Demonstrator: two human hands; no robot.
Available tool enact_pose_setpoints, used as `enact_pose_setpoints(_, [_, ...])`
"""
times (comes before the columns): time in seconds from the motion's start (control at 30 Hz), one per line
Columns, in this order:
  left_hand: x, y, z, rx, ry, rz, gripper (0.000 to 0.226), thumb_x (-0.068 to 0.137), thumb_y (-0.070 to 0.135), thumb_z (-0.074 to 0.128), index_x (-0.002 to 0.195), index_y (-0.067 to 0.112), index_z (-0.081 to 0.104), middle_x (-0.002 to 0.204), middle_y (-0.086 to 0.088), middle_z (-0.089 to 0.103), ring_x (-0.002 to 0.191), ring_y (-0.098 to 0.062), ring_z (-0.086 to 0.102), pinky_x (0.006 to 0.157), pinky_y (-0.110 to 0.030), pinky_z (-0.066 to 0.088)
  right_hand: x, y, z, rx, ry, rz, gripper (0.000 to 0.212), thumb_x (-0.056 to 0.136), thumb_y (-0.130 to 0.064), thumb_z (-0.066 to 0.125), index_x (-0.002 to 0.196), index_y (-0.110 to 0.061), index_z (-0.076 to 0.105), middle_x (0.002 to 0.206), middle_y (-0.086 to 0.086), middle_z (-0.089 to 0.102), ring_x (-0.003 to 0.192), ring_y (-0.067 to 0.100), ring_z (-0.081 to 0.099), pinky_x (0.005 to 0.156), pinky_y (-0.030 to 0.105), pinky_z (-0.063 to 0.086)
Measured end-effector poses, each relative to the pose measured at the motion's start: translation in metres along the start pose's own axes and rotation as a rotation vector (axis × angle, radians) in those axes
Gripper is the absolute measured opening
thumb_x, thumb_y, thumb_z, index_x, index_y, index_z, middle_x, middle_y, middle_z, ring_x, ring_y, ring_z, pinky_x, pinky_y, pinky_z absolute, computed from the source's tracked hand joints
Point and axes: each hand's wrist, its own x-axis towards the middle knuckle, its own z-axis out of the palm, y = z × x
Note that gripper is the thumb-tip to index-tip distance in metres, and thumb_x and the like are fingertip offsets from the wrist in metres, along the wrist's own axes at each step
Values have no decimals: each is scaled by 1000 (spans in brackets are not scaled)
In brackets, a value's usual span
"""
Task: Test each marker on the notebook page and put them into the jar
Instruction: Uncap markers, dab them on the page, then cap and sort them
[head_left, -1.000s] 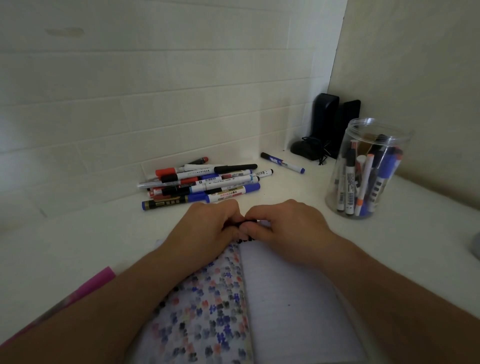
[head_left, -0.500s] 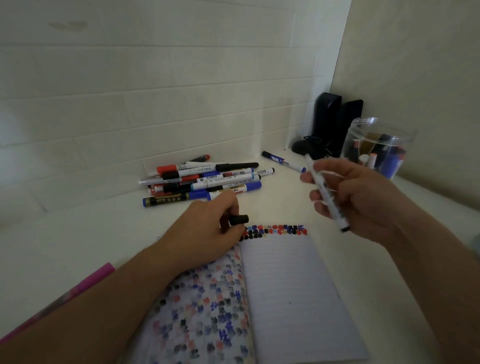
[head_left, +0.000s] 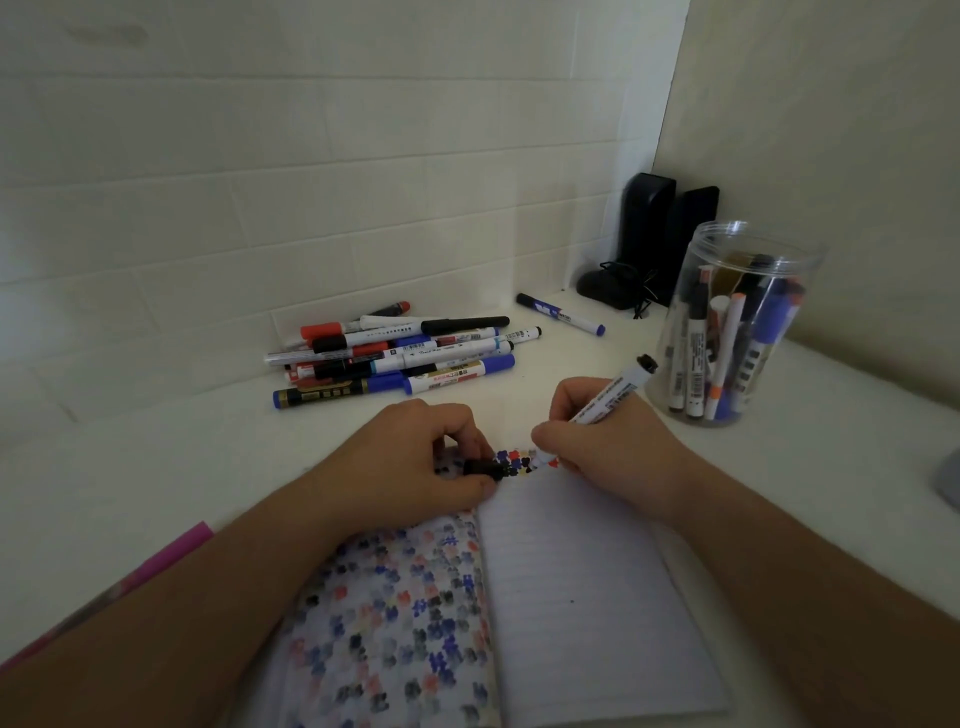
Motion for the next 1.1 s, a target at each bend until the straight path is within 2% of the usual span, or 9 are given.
enact_pose_setpoints(0.1, [0,1,-1,-12,-13,-2,18,82,40,79,83,37,61,103,30,70,98,11,58,74,-5,43,2,4,3,-29,86,51,23,76,-13,72,64,-10,52,61,9,60,50,12,51,52,28,42])
enact_pose_setpoints(0.23, [-1,-1,-4,-56,-29,-14,17,82,37,81,83,35,65,103,30,71,100,10,62,83,-10,46,3,6,3,46,88,102,26,77,-7,70,62,-12,49,59,14,60,51,23,53,49,29,43])
enact_pose_setpoints(0.33, [0,-3,-5,-68,-40,-12,17,81,36,82,84,32,66,103,29,72,100,11,64,84,-10,47,5,7,3,50,99,105,27,78,-7,70,61,-11,49,57,15,64,49,23,56,50,29,45])
enact_pose_setpoints(0.5, [1,-4,-5,-58,-34,-4,17,81,37,82,84,30,67,103,28,73,98,11,65,85,-11,50,6,8,4,17,82,87,23,78,-8,71,64,-9,52,66,24,68,51,21,60,51,30,48])
enact_pose_setpoints(0.73, [1,-4,-4,-49,-33,-8,17,80,37,82,84,32,66,103,27,72,99,9,65,87,-15,51,4,6,7,-45,83,76,27,77,-8,70,64,-12,47,55,8,58,45,17,52,43,21,41])
enact_pose_setpoints(0.9, [1,-4,-4,-52,-33,-12,17,81,37,82,84,31,66,103,30,72,98,11,64,84,-9,48,6,7,5,-3,90,94,27,79,-6,68,65,-10,46,58,12,59,48,19,53,44,22,42])
enact_pose_setpoints(1.1, [1,-4,-4,-46,-32,-10,18,81,39,82,84,32,66,103,30,71,100,10,64,87,-13,48,6,9,5,14,57,95,27,78,-7,71,63,-11,48,56,11,62,48,20,56,49,27,45])
